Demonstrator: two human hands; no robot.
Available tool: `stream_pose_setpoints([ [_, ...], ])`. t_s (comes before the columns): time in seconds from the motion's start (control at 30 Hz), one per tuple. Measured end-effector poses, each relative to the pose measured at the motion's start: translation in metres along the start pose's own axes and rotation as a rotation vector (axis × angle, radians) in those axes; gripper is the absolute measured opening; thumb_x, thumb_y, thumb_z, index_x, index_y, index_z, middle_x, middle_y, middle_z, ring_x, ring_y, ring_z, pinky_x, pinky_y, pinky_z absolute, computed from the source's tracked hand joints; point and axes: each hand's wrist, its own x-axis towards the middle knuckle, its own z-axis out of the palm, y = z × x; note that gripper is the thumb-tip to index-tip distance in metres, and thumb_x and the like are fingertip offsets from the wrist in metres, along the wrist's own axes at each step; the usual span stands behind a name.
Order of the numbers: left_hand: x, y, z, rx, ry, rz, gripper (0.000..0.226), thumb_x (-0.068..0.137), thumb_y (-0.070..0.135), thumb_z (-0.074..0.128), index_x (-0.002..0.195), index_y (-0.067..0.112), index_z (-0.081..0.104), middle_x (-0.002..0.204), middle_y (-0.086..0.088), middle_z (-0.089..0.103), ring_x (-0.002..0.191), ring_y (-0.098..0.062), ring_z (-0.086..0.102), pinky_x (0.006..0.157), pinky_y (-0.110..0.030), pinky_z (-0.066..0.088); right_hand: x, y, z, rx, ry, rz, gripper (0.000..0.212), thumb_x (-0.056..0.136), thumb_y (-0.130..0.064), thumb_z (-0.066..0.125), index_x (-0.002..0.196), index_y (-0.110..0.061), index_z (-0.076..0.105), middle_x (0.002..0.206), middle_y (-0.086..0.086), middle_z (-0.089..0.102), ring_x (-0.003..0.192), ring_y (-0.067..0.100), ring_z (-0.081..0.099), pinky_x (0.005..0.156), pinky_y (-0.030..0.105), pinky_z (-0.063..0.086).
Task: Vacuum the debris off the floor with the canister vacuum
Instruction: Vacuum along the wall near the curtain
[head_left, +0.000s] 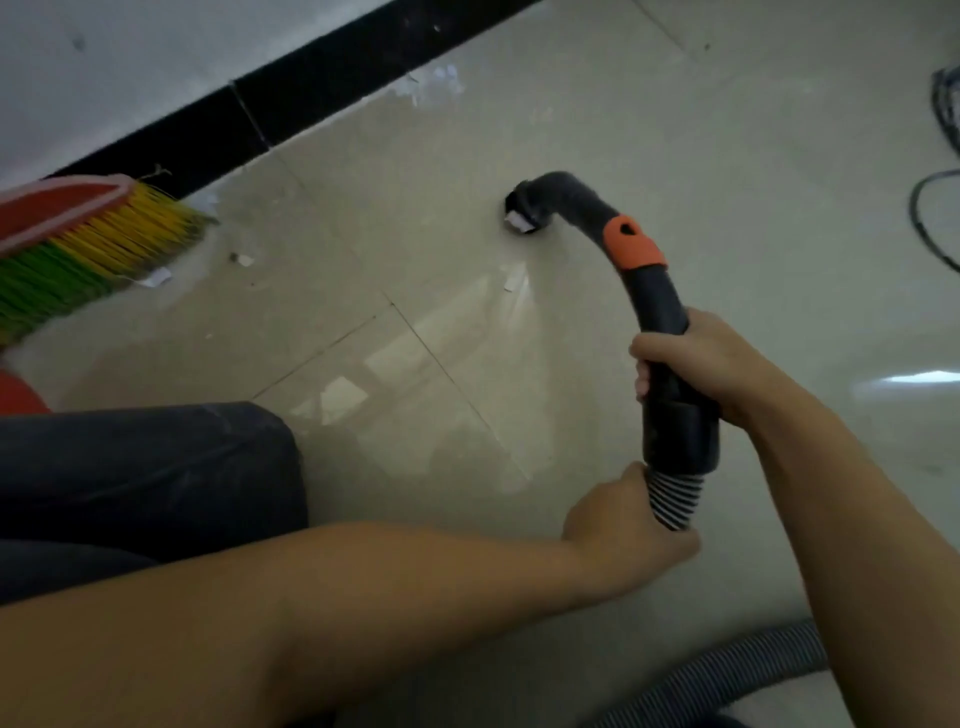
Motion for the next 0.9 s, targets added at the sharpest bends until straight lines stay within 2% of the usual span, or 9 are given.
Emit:
stream_pose_setpoints([
  [0.17,-0.022,-0.004,0.041,-0.010,-0.162,0.042,0.064,0.080,0.037,0.066,0.133,0.018,0.037,0.100,-0.004,0.059,0.087,-0.025,0.061,0.071,-0.036,0.052,-0.044,0.014,0.000,-0.226,-0.082,0.029,0.013,0.080,-0.002,0.059,0.089,-0.007,0.050,0.058,0.012,0.067,0.051,0.020,0.063,0.059,0.031,0.050],
  [0.3,-0.030,-0.008,0.052,0.016,-0.256,0.083,0.056,0.082,0.034,0.065,0.128,0.014,0.039,0.098,-0.009,0.059,0.085,-0.028,0.061,0.068,-0.037,0.052,-0.064,0.026,-0.001,-0.281,-0.068,0.066,0.016,0.081,-0.004,0.060,0.092,-0.008,0.050,0.059,0.012,0.069,0.049,0.015,0.064,0.055,0.027,0.046],
  [0.4,-0.031,-0.013,0.054,0.029,-0.249,0.086,0.050,0.083,0.032,0.065,0.124,0.012,0.042,0.093,-0.007,0.056,0.080,-0.026,0.058,0.067,-0.037,0.050,-0.065,0.033,0.007,-0.314,-0.035,0.057,0.018,0.080,-0.007,0.061,0.090,-0.014,0.048,0.058,0.009,0.069,0.047,0.012,0.064,0.053,0.026,0.044],
  [0.47,-0.025,-0.018,0.047,0.070,-0.207,0.065,0.054,0.082,0.033,0.066,0.127,0.012,0.043,0.101,-0.007,0.058,0.085,-0.024,0.057,0.070,-0.036,0.050,-0.056,0.038,0.011,-0.296,0.045,0.042,0.016,0.079,-0.009,0.061,0.088,-0.014,0.049,0.057,0.008,0.068,0.045,0.010,0.063,0.052,0.025,0.044],
  [0.57,-0.004,-0.022,0.016,0.172,-0.165,0.021,0.054,0.082,0.033,0.067,0.127,0.013,0.046,0.115,-0.012,0.061,0.099,-0.030,0.061,0.080,-0.036,0.051,-0.031,0.046,0.008,-0.008,0.300,0.076,0.009,0.079,-0.006,0.060,0.086,-0.006,0.054,0.056,0.009,0.065,0.041,0.011,0.061,0.054,0.027,0.048],
  [0.67,0.028,-0.010,-0.035,0.276,-0.106,0.008,0.038,0.083,0.029,0.066,0.115,0.011,0.055,0.105,-0.012,0.062,0.091,-0.026,0.061,0.073,-0.030,0.047,-0.003,0.042,-0.002,0.489,0.570,0.180,0.009,0.082,-0.006,0.060,0.087,-0.002,0.053,0.062,0.010,0.060,0.039,0.010,0.059,0.055,0.031,0.053],
  [0.73,0.045,0.000,-0.072,0.348,-0.104,0.000,0.033,0.084,0.029,0.066,0.110,0.010,0.058,0.096,-0.008,0.059,0.084,-0.024,0.058,0.068,-0.026,0.043,0.020,0.031,0.001,0.615,0.669,0.220,0.014,0.082,-0.009,0.062,0.092,-0.003,0.052,0.069,0.008,0.060,0.047,0.012,0.059,0.053,0.028,0.053],
  [0.83,0.062,0.002,-0.124,0.448,-0.123,-0.076,0.032,0.084,0.028,0.067,0.107,0.008,0.059,0.096,-0.009,0.059,0.084,-0.024,0.058,0.068,-0.025,0.040,0.059,-0.005,0.028,0.611,0.605,0.150,0.027,0.075,-0.016,0.065,0.094,0.002,0.058,0.086,0.016,0.068,0.068,0.025,0.065,0.070,0.040,0.059],
  [0.9,0.067,-0.001,-0.153,0.413,-0.116,-0.172,0.026,0.083,0.028,0.068,0.098,0.009,0.058,0.094,-0.008,0.061,0.083,-0.024,0.060,0.068,-0.027,0.044,0.085,-0.035,0.046,0.517,0.488,0.084,0.032,0.066,-0.021,0.065,0.088,0.001,0.060,0.085,0.020,0.069,0.076,0.032,0.069,0.077,0.048,0.059],
])
